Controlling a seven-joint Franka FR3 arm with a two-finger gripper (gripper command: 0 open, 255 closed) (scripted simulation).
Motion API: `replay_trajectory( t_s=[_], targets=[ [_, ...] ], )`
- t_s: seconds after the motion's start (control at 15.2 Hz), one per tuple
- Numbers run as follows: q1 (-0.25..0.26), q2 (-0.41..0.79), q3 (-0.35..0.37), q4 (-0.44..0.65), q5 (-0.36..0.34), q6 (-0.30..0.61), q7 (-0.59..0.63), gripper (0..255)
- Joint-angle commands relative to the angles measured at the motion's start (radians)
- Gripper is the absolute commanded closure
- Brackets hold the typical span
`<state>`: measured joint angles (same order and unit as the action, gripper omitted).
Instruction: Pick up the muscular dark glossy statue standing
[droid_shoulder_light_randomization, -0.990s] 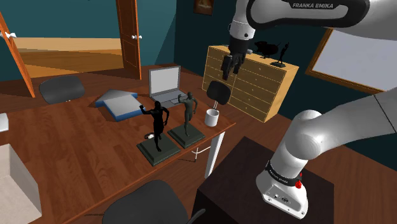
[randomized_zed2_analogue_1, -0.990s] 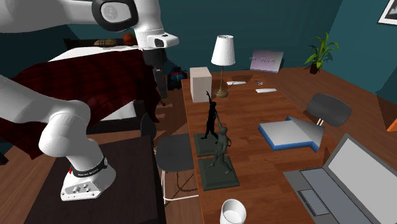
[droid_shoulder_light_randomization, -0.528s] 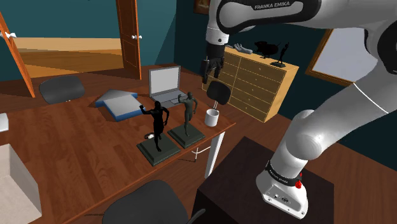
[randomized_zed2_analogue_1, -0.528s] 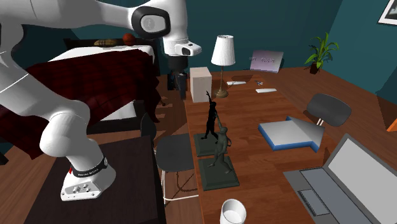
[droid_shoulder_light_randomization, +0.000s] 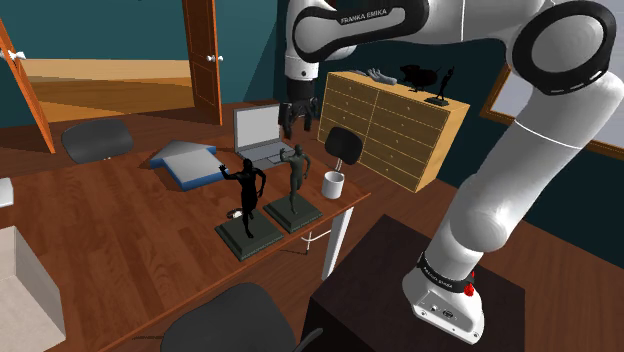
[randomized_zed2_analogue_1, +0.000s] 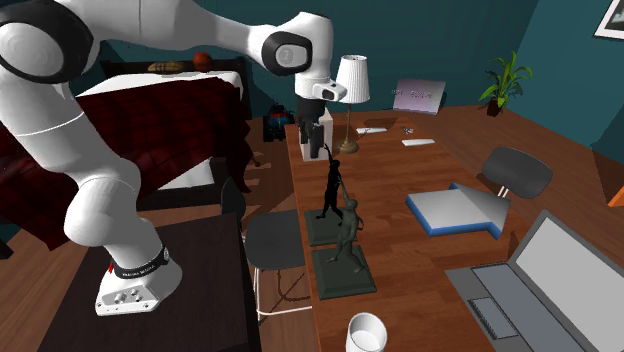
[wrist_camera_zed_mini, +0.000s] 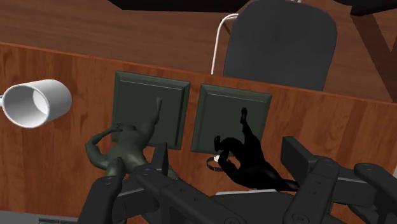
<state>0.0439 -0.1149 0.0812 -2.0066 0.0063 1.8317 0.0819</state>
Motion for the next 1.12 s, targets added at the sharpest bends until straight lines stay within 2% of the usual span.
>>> replay_trajectory(
  t_s=[0.0,0.4,0.79,1.06],
  targets=[
    [0.007,0.089,0.007,0.071,0.009,0.001,0.006,0],
    [0.03,0.341,0.028,0.308,0.031,-0.028,0.024,0],
    [0.058,0.594,0.045,0.592,0.042,-0.099,0.042,0],
    [0.058,0.605,0.044,0.554,0.042,-0.051,0.038,0]
  ],
)
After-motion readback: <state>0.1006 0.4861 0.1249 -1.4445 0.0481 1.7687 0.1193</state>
